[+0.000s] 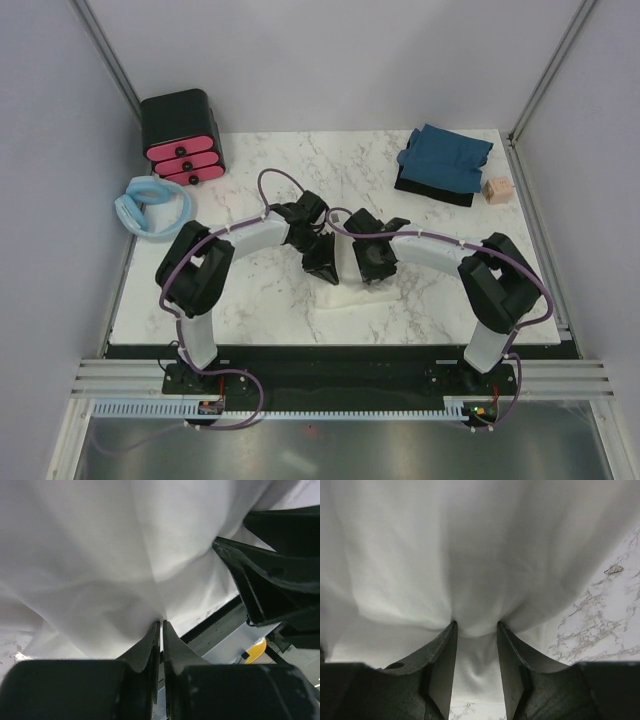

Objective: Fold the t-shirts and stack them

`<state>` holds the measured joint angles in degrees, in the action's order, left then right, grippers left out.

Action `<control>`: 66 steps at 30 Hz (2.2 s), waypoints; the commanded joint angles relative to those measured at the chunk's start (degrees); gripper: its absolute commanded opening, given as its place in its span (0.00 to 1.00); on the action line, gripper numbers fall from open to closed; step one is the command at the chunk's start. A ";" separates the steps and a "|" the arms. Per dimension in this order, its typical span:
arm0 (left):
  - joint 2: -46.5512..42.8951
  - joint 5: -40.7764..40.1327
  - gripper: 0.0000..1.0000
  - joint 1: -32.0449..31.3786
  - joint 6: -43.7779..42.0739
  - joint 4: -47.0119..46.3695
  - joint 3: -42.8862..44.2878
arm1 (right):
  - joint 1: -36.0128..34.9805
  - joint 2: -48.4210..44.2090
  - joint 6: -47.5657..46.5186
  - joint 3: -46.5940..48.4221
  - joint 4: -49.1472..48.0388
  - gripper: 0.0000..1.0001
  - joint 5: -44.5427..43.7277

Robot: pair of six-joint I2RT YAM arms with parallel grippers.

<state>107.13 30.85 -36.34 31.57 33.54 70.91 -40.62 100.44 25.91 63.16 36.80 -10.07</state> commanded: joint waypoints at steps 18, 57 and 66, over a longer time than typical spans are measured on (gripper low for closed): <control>7.74 -13.45 0.02 -0.40 5.52 2.05 -6.14 | 9.15 3.27 1.78 5.84 -0.06 0.45 6.38; -22.40 -10.99 0.45 12.96 5.86 2.32 -10.70 | 22.95 -6.32 -6.05 -3.47 -11.21 0.59 33.08; -26.97 -10.98 0.52 12.78 14.30 1.00 -19.67 | 23.92 -4.56 -4.73 -5.32 -12.80 0.63 37.75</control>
<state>83.61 19.57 -23.53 39.81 35.94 52.53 -17.10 95.85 21.04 58.22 27.90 24.60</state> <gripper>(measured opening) 0.509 0.613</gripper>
